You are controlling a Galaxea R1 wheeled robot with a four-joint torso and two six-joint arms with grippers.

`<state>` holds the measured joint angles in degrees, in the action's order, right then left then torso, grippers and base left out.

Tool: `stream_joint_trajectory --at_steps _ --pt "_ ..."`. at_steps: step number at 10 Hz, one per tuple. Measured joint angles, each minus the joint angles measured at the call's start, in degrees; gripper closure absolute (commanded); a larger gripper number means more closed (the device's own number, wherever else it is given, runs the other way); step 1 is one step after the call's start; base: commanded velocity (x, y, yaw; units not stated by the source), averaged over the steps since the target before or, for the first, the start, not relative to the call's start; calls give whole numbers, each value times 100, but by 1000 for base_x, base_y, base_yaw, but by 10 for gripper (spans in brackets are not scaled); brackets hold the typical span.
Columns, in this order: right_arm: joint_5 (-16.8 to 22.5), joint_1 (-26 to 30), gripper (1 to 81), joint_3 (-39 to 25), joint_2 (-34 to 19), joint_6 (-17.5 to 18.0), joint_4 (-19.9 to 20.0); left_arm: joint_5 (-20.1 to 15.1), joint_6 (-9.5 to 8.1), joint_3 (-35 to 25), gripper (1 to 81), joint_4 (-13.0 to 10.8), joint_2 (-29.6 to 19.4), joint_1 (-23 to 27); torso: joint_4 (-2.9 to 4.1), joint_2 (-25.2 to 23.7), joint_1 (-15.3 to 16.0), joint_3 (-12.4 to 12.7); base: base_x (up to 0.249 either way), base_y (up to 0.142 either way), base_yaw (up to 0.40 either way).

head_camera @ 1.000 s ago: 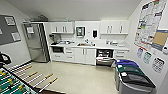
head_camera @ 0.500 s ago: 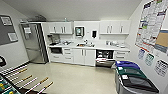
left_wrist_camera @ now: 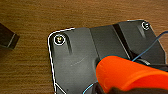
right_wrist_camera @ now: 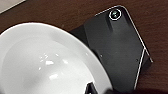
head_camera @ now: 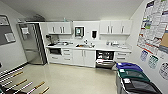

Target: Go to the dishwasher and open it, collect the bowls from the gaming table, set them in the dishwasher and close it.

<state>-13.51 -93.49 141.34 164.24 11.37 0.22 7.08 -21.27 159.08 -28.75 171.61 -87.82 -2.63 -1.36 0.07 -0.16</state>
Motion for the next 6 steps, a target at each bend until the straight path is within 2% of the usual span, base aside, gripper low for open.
stream_joint_trajectory --at_steps 6 --pt "-7 18 811 9 -7 0 0 20 -2 -4 811 2 0 -2 0 0 0 0 175 0 0"
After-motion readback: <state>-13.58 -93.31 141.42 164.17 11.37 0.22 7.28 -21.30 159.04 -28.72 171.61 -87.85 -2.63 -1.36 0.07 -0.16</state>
